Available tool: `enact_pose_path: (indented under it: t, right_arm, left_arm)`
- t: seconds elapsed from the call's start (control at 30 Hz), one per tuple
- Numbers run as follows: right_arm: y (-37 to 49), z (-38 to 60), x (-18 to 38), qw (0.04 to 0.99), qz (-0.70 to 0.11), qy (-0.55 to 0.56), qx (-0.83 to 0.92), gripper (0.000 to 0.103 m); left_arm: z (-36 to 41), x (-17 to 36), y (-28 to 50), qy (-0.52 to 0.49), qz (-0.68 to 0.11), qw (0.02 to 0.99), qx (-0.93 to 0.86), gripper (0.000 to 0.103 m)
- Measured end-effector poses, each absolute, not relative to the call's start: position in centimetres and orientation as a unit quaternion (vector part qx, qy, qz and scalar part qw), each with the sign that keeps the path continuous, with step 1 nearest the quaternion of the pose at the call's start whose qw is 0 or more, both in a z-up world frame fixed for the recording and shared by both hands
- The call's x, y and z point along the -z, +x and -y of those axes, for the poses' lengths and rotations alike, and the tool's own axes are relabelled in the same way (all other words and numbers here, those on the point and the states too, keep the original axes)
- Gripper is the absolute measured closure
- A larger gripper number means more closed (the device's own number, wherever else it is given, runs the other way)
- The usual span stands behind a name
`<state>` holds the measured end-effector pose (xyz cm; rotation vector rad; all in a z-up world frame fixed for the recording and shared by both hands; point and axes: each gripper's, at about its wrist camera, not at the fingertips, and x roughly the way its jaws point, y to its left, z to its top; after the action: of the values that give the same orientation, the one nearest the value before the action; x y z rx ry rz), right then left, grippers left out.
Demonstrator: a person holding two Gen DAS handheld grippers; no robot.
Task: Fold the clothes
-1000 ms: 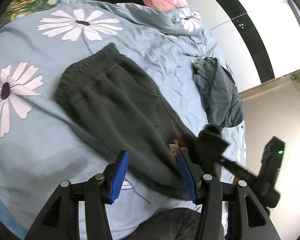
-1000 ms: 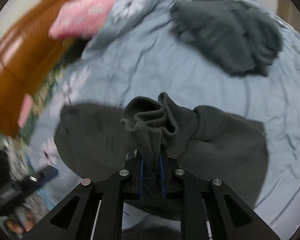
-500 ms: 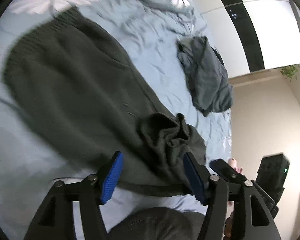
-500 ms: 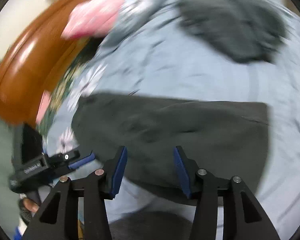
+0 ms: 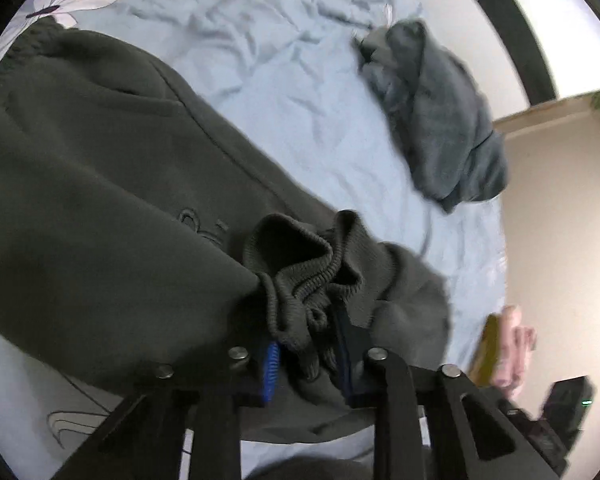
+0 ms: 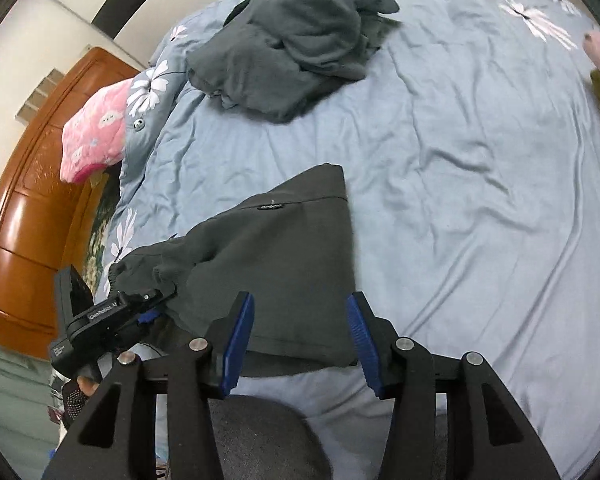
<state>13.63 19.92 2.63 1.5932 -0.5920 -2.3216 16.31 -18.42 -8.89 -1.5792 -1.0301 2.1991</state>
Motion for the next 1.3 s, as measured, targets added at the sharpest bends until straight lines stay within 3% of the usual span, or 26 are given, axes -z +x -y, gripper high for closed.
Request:
enact_pose_path:
  t: [0.13, 0.33, 0.43, 0.5, 0.57, 0.67, 0.87, 1.2, 1.3]
  right_arm:
    - [13.6, -19.3, -2.6, 0.151, 0.207, 0.543, 0.8, 0.053]
    - [13.1, -15.9, 0.1, 0.192, 0.195, 0.57, 0.775, 0.053]
    - [12.5, -14.9, 2.3, 0.175, 0.181, 0.598, 0.761, 0.053]
    - [12.3, -14.8, 3.2, 0.165, 0.184, 0.607, 0.755, 0.053]
    - [12.5, -14.8, 3.2, 0.165, 0.19, 0.605, 0.756, 0.053]
    - [12.9, -15.0, 2.7, 0.168, 0.186, 0.599, 0.761, 0.053]
    - [12.8, -16.0, 1.8, 0.16, 0.19, 0.59, 0.768, 0.053]
    - [12.9, -17.4, 1.1, 0.135, 0.186, 0.589, 0.775, 0.053]
    - [12.9, -17.8, 1.0, 0.128, 0.191, 0.588, 0.775, 0.053]
  left_arm:
    - [20.5, 7.0, 19.0, -0.492, 0.372, 0.163, -0.77, 0.084]
    - [24.3, 10.7, 20.5, -0.516, 0.406, 0.097, -0.748, 0.087]
    - [25.8, 10.0, 21.4, -0.497, 0.431, 0.097, -0.747, 0.085]
    - [27.0, 8.4, 22.2, -0.479, 0.424, 0.1, -0.762, 0.08]
    - [28.8, 7.4, 22.8, -0.467, 0.414, 0.082, -0.776, 0.061]
    - [33.1, 7.4, 24.0, -0.439, 0.439, 0.029, -0.783, 0.041]
    - [39.4, 11.1, 24.9, -0.396, 0.524, -0.057, -0.752, 0.026]
    - [40.7, 14.6, 22.0, -0.39, 0.537, -0.064, -0.745, 0.027]
    - [40.9, 14.2, 22.3, -0.388, 0.531, -0.069, -0.751, 0.045]
